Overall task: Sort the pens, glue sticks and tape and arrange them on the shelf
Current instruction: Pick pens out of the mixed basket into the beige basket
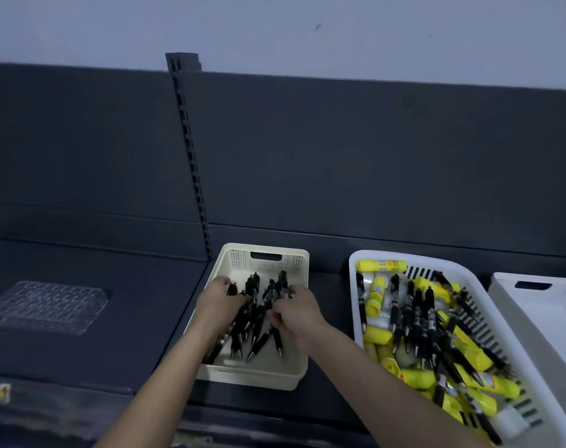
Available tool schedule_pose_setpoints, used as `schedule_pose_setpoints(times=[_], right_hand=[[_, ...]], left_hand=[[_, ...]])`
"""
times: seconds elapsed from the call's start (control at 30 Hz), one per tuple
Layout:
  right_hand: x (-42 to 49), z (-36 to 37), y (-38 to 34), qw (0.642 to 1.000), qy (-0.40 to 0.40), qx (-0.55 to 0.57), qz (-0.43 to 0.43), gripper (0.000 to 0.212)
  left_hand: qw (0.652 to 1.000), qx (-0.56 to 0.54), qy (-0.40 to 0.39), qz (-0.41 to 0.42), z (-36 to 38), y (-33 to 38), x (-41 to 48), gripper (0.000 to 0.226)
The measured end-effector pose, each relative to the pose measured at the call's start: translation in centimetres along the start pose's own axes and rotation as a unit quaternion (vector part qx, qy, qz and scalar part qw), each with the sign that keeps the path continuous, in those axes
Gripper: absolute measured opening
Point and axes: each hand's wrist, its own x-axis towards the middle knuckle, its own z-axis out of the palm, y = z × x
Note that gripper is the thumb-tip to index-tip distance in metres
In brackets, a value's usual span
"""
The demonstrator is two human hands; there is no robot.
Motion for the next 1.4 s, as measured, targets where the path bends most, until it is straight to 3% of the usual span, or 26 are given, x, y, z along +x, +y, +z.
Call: schedule_pose_setpoints(times=[0.13, 0.27, 0.33, 0.57, 0.83, 0.93, 1.0, 1.1, 1.2, 1.3, 1.4], right_hand=[[-1.1, 0.3, -0.5, 0.993, -0.03, -0.111, -0.032, 0.013], [-1.1, -1.6, -1.6, 0.979, -0.031, -0.177, -0.091, 0.026], [-1.3, -3.4, -2.0, 0.977, -0.006, -0.182, -0.115, 0.038], [-2.5, -13.2, -1.9, 0.952, 0.106, -0.231, -0.172, 0.025], [-2.1, -24.2, -0.5, 0.925, 0.211, -0.268, -0.169, 0.022], [-1.8, -26.5, 0.5, 0.921, 0.203, -0.289, -0.161, 0.022], [-1.7, -27.8, 1.0, 0.915, 0.194, -0.314, -0.162, 0.025], [-1.4, -29.4, 1.1, 0.903, 0.196, -0.336, -0.184, 0.031], [-1.2, -30.6, 1.1, 0.906, 0.198, -0.321, -0.194, 0.032], [-0.9, -31.7, 1.4, 0.911, 0.201, -0.309, -0.183, 0.031], [-0.7, -32.5, 2.0, 0.911, 0.193, -0.317, -0.178, 0.033]], left_hand=[[1.0, -0.019, 0.006, 0.017, -0.4, 0.2, 0.1, 0.042], [0.998, -0.035, -0.002, 0.056, 0.3, 1.9, -0.4, 0.037], [0.996, -0.049, -0.011, 0.075, 0.9, 3.2, -0.8, 0.035], [0.985, -0.047, -0.081, 0.145, 5.6, 8.1, -3.1, 0.028], [0.967, 0.039, -0.154, 0.198, 12.9, 12.9, -5.5, 0.031], [0.957, 0.068, -0.204, 0.195, 15.3, 14.0, -6.2, 0.031], [0.946, 0.113, -0.234, 0.192, 17.4, 14.7, -6.7, 0.016], [0.928, 0.214, -0.237, 0.192, 20.3, 15.7, -7.3, 0.041], [0.906, 0.314, -0.191, 0.209, 22.3, 16.4, -7.5, 0.057], [0.922, 0.289, -0.184, 0.182, 23.7, 16.5, -7.1, 0.052], [0.938, 0.246, -0.192, 0.15, 24.2, 16.7, -7.0, 0.029]])
